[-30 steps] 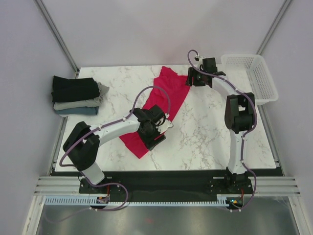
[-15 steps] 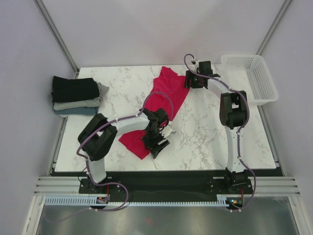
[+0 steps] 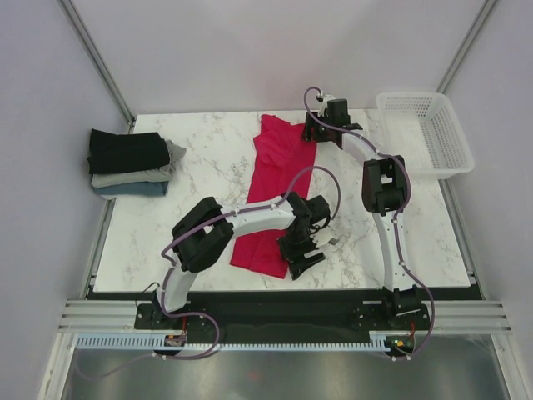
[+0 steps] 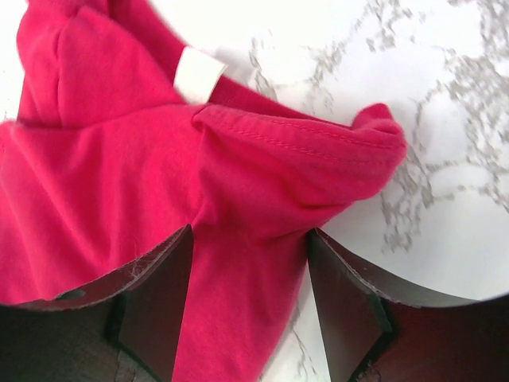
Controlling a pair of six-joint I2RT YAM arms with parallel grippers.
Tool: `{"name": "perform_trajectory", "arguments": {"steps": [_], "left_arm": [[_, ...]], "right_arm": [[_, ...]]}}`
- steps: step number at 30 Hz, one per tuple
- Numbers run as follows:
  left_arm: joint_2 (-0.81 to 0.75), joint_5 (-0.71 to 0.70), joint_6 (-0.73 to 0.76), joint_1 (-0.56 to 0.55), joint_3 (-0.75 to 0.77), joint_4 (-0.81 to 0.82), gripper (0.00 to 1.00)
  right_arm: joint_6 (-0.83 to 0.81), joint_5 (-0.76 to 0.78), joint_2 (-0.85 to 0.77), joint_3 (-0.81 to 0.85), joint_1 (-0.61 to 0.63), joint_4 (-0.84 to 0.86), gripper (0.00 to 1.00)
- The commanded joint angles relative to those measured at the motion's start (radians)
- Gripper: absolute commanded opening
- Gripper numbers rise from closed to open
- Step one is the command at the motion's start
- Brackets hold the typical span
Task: Fold and stack the t-shirts
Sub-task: Fold the tshirt
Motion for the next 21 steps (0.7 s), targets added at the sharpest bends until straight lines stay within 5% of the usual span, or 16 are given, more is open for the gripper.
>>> {"name": "perform_trajectory", "arguments": {"steps": [1, 15, 21], "left_arm": [[0.071, 0.057, -0.005, -0.083, 0.040, 0.046, 0.84], [0.213, -0.003, 0.012, -0.160, 0.287, 0.010, 0.84], [0.117, -0.052, 0.038, -0.163, 0.266, 0.010, 0.91]], "right_arm": [[0.038, -0.001, 0.049, 0.073, 0.011, 0.041, 0.68], [0.072, -0.020, 0.094, 0.155, 0.014, 0.114, 0.69], [0.069, -0.007, 0.039, 0.136, -0.008, 0.095, 0.71]]}}
